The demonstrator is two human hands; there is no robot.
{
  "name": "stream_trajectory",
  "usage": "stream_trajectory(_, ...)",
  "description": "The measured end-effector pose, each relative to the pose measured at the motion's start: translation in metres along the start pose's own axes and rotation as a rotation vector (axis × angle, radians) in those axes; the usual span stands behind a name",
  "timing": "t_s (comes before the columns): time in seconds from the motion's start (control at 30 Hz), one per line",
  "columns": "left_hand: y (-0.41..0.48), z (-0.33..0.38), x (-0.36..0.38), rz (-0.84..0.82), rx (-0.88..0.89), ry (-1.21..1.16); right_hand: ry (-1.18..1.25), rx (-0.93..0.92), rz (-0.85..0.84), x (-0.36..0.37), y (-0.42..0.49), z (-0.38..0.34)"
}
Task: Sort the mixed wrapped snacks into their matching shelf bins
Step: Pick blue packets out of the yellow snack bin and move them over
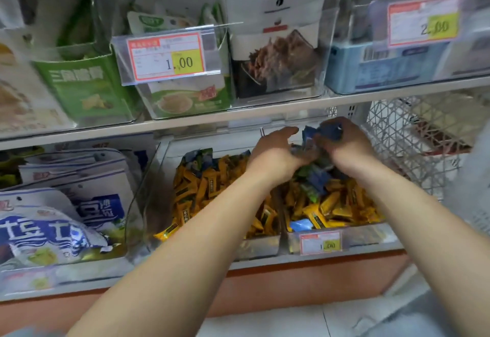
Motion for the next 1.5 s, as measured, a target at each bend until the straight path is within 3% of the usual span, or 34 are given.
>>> stream_trajectory(0.1,-0.02,-0.028,-0.021,0.009,0.036,0.055,-0.498,-0.043,-0.126,0.002,0.014,0.002)
stream_trajectory(0.2,-0.066,-0.073,-0.049,-0.017,0.06,0.267,-0.763,-0.09,-0.095,0.006,0.008,-0.007)
stream_trajectory(0.27,-0.093,-0.107,-0.073,0.039,0.022,0.418,-0.74,-0.166,-0.128,0.021,-0.006,-0.02)
stream_trajectory(0.37,-0.121,-0.148,-0.101,0.136,-0.11,0.536,-0.563,-0.33,-0.339,0.061,-0.04,-0.043)
stream_trajectory(0.53,-0.134,-0.197,-0.112,0.116,-0.308,0.444,-0.408,-0.507,-0.715,0.148,-0.086,-0.073)
stream_trajectory(0.73,-0.14,-0.209,-0.109,0.136,-0.263,0.396,-0.468,-0.492,-0.945,0.249,-0.089,-0.074)
stream_trajectory(0.83,-0.144,-0.213,-0.112,0.15,-0.246,0.361,-0.705,-0.586,-1.071,0.27,-0.095,-0.06)
stream_trajectory(0.97,-0.147,-0.222,-0.117,0.163,-0.254,0.365,-0.905,-0.758,-1.008,0.257,-0.093,-0.053)
stream_trajectory(1.1,-0.151,-0.224,-0.12,0.191,-0.256,0.329,-0.933,-0.762,-0.915,0.239,-0.083,-0.06)
stream_trajectory(1.23,-0.153,-0.225,-0.121,0.184,-0.243,0.318,-0.849,-0.593,-0.893,0.223,-0.064,-0.067)
stream_trajectory(1.37,-0.152,-0.229,-0.118,0.143,-0.247,0.299,-0.757,-0.586,-0.874,0.231,-0.057,-0.068)
stream_trajectory(1.5,-0.156,-0.234,-0.113,0.106,-0.289,0.267,-0.726,-0.493,-1.0,0.257,-0.066,-0.059)
Point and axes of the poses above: each hand's wrist, its own y-axis towards the middle knuckle, its own x-axis out of the palm, z = x × y, the point moved 5 cm from there along y, towards the middle knuckle, and after that the axes turned 11 degrees about y, right-handed, at the moved point
